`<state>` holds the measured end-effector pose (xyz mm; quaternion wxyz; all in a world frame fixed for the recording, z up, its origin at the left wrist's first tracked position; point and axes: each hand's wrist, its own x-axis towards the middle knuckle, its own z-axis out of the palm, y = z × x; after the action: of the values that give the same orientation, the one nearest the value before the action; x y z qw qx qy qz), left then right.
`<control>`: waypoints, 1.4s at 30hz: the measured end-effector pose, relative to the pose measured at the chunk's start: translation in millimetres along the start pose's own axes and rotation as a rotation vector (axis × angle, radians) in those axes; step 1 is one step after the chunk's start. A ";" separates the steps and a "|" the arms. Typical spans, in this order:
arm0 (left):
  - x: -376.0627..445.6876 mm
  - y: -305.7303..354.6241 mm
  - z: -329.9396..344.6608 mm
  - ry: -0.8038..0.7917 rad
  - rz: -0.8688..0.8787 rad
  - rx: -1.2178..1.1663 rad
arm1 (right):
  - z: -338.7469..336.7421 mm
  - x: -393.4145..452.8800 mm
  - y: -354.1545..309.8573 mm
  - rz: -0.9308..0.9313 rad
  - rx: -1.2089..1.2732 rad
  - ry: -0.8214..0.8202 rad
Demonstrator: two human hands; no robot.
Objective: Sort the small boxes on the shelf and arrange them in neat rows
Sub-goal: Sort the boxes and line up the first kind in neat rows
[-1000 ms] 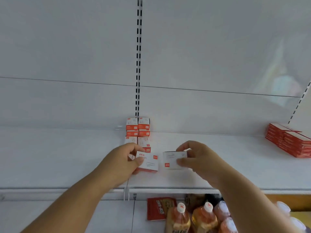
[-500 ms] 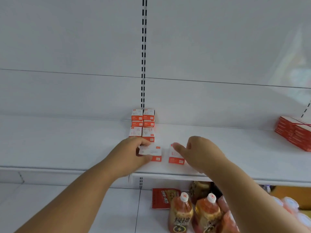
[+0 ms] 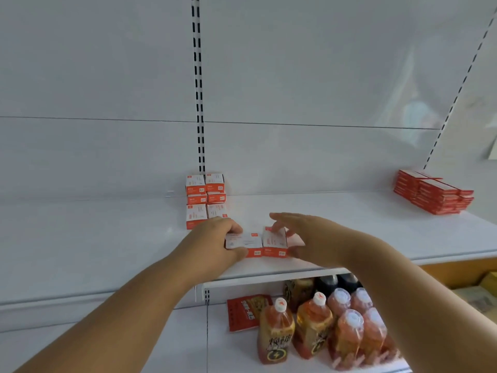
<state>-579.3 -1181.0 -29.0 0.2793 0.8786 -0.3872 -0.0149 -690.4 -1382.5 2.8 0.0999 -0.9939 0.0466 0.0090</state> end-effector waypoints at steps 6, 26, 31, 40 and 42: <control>5.9 14.2 6.1 -0.012 0.006 -0.013 | -6.4 -9.4 18.9 -0.040 0.032 -0.018; 3.3 49.6 29.6 -0.063 0.000 0.062 | 15.6 -20.8 65.1 -0.154 0.259 0.195; 4.7 52.6 29.9 -0.064 -0.011 0.038 | 14.6 -19.8 64.9 -0.142 0.279 0.192; 4.7 53.7 31.1 -0.067 -0.028 0.032 | 15.0 -20.1 65.0 -0.144 0.279 0.181; 3.9 52.5 30.3 -0.070 -0.049 -0.003 | 11.5 -19.5 64.7 -0.150 0.261 0.186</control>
<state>-619.2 -1226.8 -27.4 0.2665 0.8864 -0.3748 -0.0530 -716.0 -1441.5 -20.7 0.2238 -0.9697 -0.0181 -0.0964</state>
